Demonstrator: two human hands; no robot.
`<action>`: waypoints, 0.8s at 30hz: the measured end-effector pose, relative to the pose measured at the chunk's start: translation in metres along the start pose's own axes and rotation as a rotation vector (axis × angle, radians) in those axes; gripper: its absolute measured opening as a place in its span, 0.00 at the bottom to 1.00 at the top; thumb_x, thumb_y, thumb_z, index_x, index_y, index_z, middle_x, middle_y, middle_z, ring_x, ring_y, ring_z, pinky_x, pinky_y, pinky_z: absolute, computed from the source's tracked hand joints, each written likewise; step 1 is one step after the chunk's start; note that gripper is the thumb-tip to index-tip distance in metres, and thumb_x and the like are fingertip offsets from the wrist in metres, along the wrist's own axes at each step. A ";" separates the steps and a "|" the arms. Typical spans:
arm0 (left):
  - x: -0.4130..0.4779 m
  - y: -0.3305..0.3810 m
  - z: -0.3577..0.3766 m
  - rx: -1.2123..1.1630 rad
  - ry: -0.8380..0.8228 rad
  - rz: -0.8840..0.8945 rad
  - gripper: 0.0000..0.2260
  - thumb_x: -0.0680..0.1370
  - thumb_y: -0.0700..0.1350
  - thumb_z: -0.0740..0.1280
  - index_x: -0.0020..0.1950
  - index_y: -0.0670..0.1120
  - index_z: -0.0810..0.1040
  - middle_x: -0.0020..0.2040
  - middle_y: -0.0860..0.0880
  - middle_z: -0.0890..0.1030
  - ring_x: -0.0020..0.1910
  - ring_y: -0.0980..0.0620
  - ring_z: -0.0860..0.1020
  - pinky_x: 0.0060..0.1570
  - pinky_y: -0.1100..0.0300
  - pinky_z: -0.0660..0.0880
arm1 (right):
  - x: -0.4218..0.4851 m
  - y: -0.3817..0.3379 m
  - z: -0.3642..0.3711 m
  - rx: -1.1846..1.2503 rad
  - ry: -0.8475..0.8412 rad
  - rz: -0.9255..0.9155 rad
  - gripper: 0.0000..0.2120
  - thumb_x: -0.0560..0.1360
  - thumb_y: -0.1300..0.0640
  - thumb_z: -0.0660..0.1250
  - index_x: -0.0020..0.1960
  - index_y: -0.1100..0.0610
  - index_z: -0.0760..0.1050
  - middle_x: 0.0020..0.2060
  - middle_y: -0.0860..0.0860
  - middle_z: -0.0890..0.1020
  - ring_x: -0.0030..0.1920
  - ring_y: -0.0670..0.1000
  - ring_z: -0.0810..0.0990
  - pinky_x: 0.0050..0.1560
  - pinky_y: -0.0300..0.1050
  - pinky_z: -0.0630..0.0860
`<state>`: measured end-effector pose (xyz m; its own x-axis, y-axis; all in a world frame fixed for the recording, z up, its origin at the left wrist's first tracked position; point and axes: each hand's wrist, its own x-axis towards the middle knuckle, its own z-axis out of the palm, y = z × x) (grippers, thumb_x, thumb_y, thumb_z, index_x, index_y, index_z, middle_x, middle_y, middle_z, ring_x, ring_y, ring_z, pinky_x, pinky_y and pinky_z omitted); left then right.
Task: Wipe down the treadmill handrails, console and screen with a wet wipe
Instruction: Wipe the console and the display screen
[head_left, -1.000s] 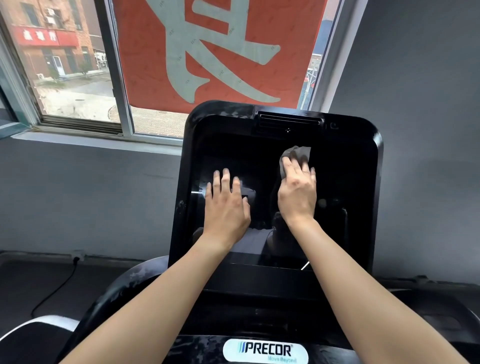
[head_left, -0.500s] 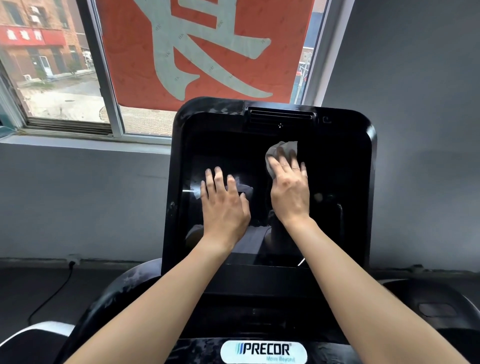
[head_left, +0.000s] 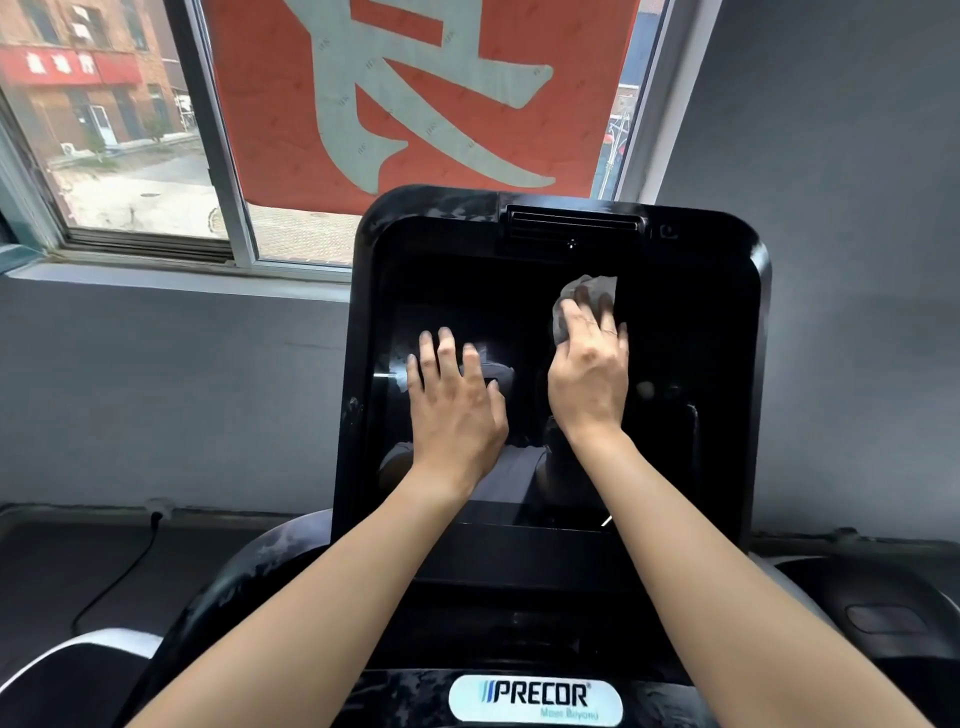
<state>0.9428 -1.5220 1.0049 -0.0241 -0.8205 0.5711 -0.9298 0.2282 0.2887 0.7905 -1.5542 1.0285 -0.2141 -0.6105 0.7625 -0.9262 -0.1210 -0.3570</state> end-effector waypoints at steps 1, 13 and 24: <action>0.000 0.001 0.000 -0.004 0.000 -0.005 0.26 0.83 0.52 0.59 0.77 0.40 0.66 0.81 0.36 0.59 0.82 0.37 0.52 0.80 0.40 0.52 | 0.001 0.005 -0.003 -0.030 -0.006 -0.032 0.24 0.78 0.66 0.59 0.73 0.60 0.74 0.73 0.56 0.75 0.77 0.61 0.66 0.78 0.64 0.59; -0.001 0.005 0.003 -0.006 0.009 -0.015 0.27 0.82 0.52 0.60 0.77 0.38 0.66 0.80 0.35 0.59 0.82 0.35 0.52 0.79 0.38 0.54 | 0.000 -0.002 0.000 -0.087 -0.067 -0.158 0.25 0.79 0.62 0.54 0.75 0.56 0.72 0.75 0.54 0.73 0.79 0.60 0.64 0.78 0.66 0.59; -0.001 0.000 0.001 0.017 0.004 -0.005 0.25 0.83 0.52 0.60 0.77 0.40 0.67 0.80 0.37 0.60 0.82 0.37 0.53 0.79 0.38 0.54 | -0.003 -0.018 0.008 -0.020 0.087 0.057 0.22 0.78 0.66 0.61 0.71 0.60 0.74 0.73 0.55 0.75 0.78 0.61 0.65 0.78 0.64 0.60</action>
<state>0.9420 -1.5220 1.0037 -0.0174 -0.8194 0.5729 -0.9361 0.2146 0.2786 0.8098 -1.5561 1.0283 -0.2923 -0.5456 0.7854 -0.9175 -0.0717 -0.3912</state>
